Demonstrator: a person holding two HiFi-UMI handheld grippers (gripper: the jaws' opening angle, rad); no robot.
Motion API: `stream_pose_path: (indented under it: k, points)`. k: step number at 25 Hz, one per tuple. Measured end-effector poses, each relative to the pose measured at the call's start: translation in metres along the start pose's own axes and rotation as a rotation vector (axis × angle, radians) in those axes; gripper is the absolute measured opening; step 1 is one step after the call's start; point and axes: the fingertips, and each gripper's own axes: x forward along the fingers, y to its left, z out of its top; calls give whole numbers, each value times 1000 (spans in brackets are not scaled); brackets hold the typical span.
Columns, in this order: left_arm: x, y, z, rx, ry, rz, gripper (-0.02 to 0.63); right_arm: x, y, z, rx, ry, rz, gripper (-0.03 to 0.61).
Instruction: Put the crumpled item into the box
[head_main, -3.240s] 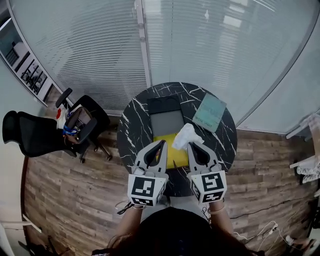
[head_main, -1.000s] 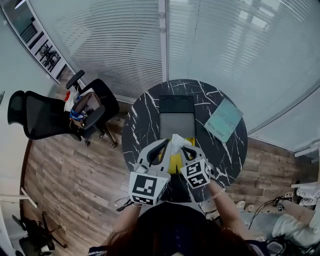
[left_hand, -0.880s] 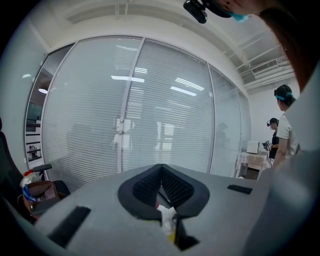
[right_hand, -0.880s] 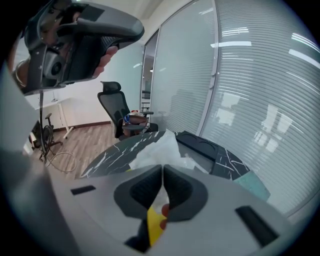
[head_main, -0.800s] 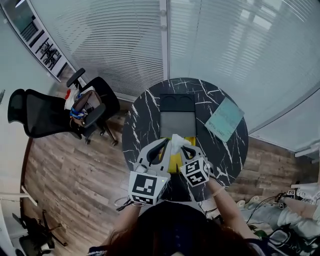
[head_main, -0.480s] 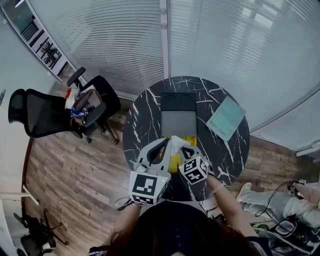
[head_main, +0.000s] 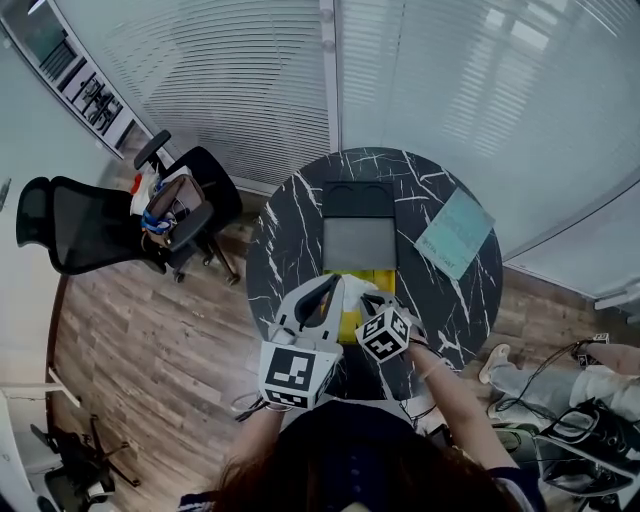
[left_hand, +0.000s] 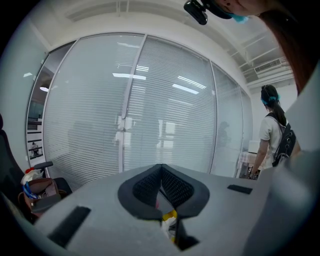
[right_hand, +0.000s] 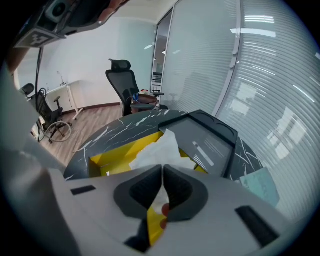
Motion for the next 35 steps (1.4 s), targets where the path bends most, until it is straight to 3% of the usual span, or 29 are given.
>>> stream_pose_path:
  k: [20, 35]
  points:
    - [-4, 0, -5, 14, -2, -17, 26, 39, 20, -26, -67, 149, 68, 29]
    - [-12, 5, -2, 6, -7, -13, 26, 49, 21, -29, -63, 195, 71, 31]
